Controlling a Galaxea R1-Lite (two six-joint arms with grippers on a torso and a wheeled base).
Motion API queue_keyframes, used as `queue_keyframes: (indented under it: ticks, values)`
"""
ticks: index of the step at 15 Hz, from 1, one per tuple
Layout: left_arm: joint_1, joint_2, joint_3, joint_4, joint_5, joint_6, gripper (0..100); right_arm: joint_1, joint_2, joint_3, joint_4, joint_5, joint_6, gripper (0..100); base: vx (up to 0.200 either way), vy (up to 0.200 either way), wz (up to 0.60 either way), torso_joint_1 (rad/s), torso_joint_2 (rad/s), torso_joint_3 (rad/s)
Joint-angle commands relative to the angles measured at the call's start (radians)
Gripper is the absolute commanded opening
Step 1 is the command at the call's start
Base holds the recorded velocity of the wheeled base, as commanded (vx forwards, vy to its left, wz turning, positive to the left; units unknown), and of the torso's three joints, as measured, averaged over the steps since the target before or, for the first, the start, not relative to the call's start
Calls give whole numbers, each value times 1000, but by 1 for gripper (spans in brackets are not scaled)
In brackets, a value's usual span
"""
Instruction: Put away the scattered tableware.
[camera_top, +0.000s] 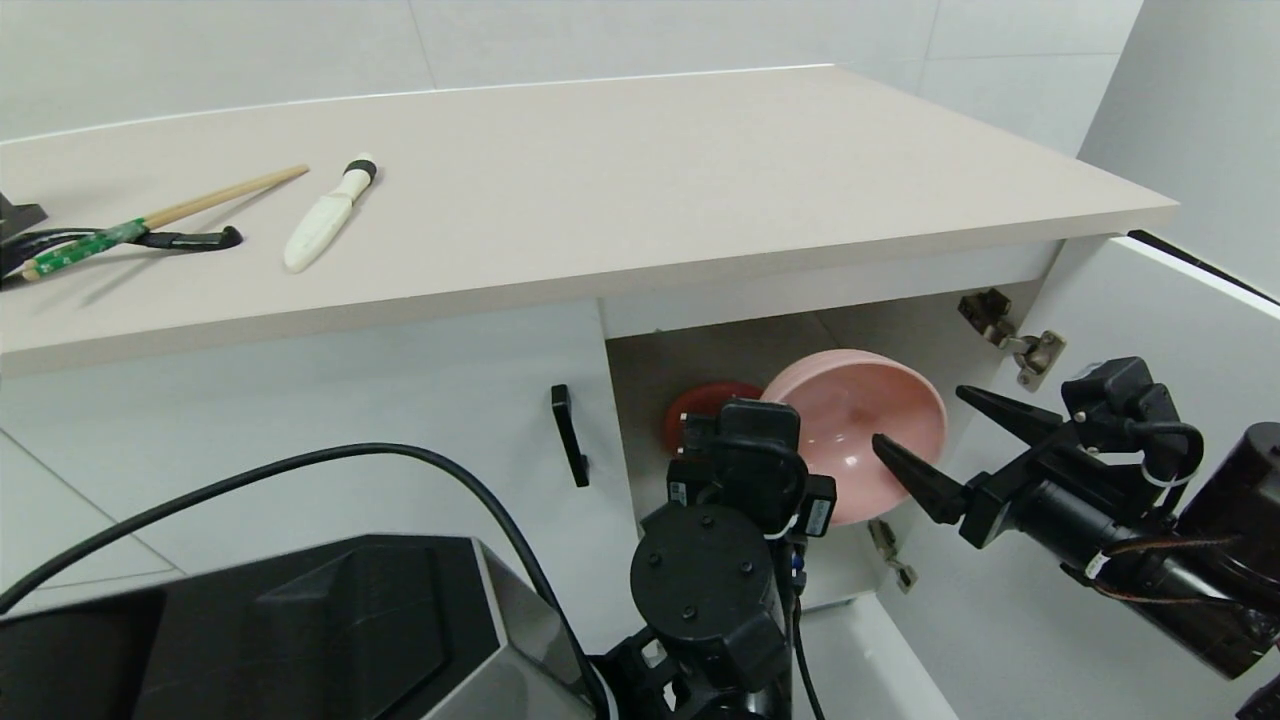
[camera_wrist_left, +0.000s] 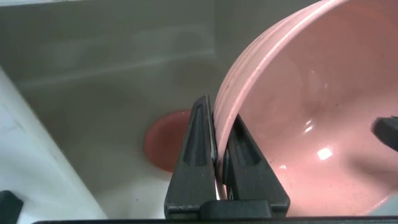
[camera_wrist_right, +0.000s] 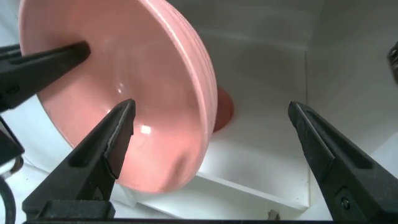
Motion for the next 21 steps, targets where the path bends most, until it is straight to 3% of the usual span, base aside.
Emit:
queue_keyframes:
  ticks: [1,2,3,12,13,15,17,19,21]
  values:
    - [-3,2,-6,-1,0,0,0,-8,-13,-1,-1,0,-1,100,0,0,0,0,0,0]
    - [-3,2,-6,-1,0,0,0,-9,-13,1,-1,2,-1,100,0,0,0,0,0,0]
    - [-3,1,-6,-1,1,1,0,-8,-13,1,-1,2,-1,0,0,0,0,0,0,0]
    - [-17,18,-4,-1,-23,0,0,26,-18,-1,-1,2,-1,0,0,0,0,0,0,0]
    - [-18,16,-4,-1,-26,0,100,26,-18,-1,-1,2,-1,0,0,0,0,0,0,0]
    - [-20,7,-3,-1,-26,1,100,25,-16,1,-1,2,-1,0,0,0,0,0,0,0]
    - [-49,-33,7,-1,-33,-28,100,12,-10,2,-1,2,-1,0,0,0,0,0,0,0]
    - [-75,-82,23,-1,-97,-68,100,8,-5,2,-1,2,-2,0,0,0,0,0,0,0]
    - [-80,-182,145,-1,-244,-123,100,8,-2,4,-1,2,-2,0,0,0,0,0,0,0]
